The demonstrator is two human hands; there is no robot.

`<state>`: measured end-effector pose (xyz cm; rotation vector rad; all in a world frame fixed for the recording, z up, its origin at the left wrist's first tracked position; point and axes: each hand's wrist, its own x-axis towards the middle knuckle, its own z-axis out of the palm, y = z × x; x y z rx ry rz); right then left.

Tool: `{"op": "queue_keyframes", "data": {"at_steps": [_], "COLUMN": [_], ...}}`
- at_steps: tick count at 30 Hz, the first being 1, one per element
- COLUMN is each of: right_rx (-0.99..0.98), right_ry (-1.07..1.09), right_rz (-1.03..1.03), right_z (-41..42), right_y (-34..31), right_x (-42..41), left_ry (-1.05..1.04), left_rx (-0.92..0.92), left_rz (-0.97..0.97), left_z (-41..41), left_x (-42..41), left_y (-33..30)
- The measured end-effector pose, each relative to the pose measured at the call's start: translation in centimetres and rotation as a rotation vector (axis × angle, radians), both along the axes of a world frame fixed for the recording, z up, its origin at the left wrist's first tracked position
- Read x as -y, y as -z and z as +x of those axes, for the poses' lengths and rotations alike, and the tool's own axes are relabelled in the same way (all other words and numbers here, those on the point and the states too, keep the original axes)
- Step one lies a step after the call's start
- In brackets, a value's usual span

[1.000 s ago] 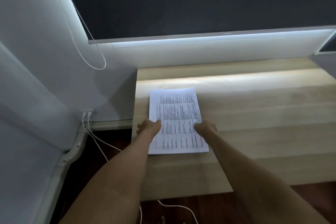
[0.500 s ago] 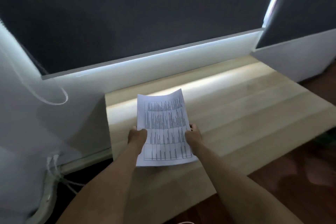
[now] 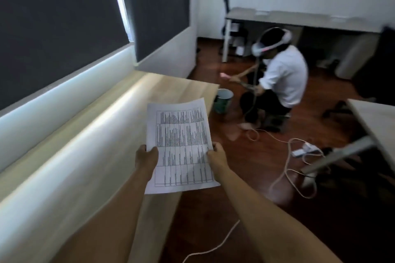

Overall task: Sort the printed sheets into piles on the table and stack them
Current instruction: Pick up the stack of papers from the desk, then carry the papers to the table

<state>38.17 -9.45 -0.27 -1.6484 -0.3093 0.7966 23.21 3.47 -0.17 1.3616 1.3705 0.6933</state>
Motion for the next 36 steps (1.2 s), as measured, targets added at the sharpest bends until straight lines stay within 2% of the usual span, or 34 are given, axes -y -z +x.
{"op": "queue_keyframes", "data": {"at_steps": [4,9,15,20,25,32,36], "right_rx": [0.012,0.058,0.077,0.092,0.071,0.041,0.034], "right_ry": [0.221,0.55,0.871,1.143,1.423,1.773,1.92], "right_rz": [0.031,0.055,0.031,0.011,-0.019,-0.013,-0.023], "right_z": [4.5,8.3,7.7,3.6,-2.9,-11.0,-13.4], "right_y": [-0.7,-1.9,-2.4,-2.8,-2.7,-1.9,-2.1], "right_x": [7.6,20.1,39.0,54.2,67.5,79.5,84.1], "left_ry": [0.225,0.513,0.865,1.122,1.414,1.764,1.89], "left_rx": [0.081,0.115,0.142,0.2,0.153,0.093,0.093], "left_rz": [0.025,0.025,0.009,-0.048,-0.114,-0.095,-0.092], "left_z": [7.8,16.3,22.4,23.4,22.2,19.8,19.1], "left_x": [4.5,14.5,32.0,48.1,63.3,79.7,86.8], "left_y": [-1.0,-2.3,-3.2,-3.7,-2.8,-2.2,-2.1]}}
